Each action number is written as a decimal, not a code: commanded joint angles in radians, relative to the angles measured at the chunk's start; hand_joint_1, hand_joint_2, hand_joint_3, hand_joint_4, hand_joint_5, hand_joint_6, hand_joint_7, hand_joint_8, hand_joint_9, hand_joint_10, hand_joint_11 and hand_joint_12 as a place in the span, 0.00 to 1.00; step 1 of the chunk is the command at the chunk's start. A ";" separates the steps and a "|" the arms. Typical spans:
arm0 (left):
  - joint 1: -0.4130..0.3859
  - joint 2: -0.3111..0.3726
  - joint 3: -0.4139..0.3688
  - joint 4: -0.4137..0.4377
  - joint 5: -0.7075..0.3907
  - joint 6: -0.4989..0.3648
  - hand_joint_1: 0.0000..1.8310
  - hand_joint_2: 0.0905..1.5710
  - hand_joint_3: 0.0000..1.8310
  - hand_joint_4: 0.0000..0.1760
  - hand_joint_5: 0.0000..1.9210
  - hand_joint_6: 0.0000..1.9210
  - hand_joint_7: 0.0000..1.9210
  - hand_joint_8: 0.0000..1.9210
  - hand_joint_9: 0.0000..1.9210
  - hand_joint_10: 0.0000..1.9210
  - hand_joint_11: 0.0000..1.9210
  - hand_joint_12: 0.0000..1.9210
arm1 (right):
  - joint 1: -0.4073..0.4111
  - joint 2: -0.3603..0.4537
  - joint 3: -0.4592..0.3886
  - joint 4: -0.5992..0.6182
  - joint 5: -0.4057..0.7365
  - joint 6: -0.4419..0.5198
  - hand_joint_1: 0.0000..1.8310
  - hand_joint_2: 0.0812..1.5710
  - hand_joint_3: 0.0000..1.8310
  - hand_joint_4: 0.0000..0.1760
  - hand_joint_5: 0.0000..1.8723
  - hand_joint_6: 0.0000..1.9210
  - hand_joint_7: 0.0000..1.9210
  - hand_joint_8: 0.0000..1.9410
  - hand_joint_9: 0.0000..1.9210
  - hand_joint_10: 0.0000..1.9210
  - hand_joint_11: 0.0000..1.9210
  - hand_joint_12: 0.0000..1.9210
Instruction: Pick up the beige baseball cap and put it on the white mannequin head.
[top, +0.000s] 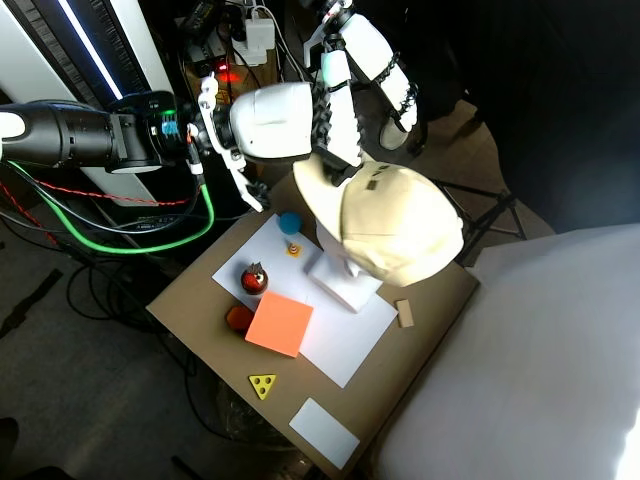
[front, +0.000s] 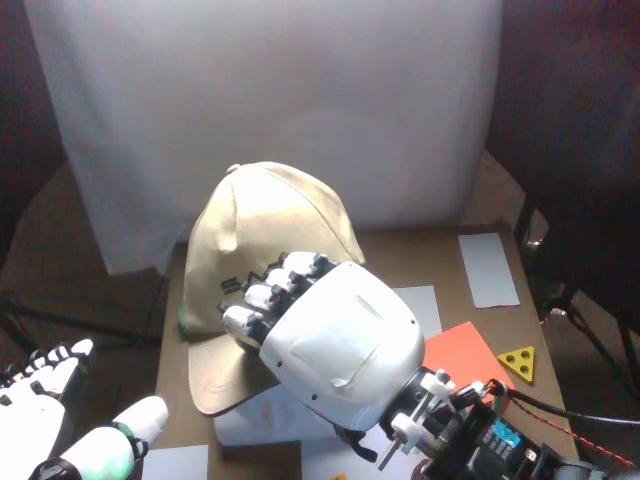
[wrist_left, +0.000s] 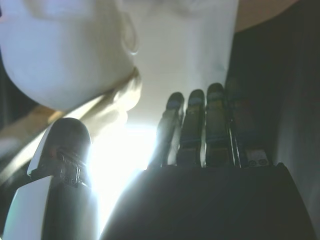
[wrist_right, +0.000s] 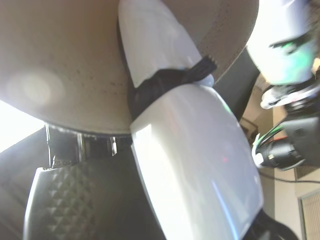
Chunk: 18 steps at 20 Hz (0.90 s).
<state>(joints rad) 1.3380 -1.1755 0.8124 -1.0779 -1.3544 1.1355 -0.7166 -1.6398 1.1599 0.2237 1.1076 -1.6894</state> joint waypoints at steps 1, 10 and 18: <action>-0.002 0.001 0.007 0.035 -0.102 -0.003 0.00 0.73 0.00 0.08 0.01 0.00 0.00 0.00 0.01 0.00 0.00 0.09 | -0.005 -0.004 -0.005 -0.052 0.101 -0.007 0.75 0.71 0.00 0.00 0.46 0.48 0.49 0.54 0.48 0.70 0.44 0.71; 0.003 -0.002 0.003 0.032 -0.105 -0.005 0.00 0.73 0.00 0.09 0.01 0.00 0.00 0.00 0.01 0.00 0.00 0.08 | -0.059 -0.025 -0.005 -0.050 0.078 -0.028 0.75 0.71 0.00 0.00 0.47 0.48 0.49 0.53 0.48 0.71 0.45 0.72; 0.006 -0.005 0.003 0.029 -0.107 -0.006 0.00 0.74 0.00 0.09 0.01 0.00 0.00 0.00 0.02 0.00 0.00 0.09 | -0.025 -0.038 0.043 -0.003 0.017 -0.034 0.75 0.71 0.00 0.00 0.46 0.49 0.49 0.53 0.47 0.71 0.44 0.72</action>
<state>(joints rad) 1.3453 -1.1767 0.8131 -1.0908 -1.3563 1.1343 -0.7490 -1.6779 1.1973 0.2321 1.0515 -1.7100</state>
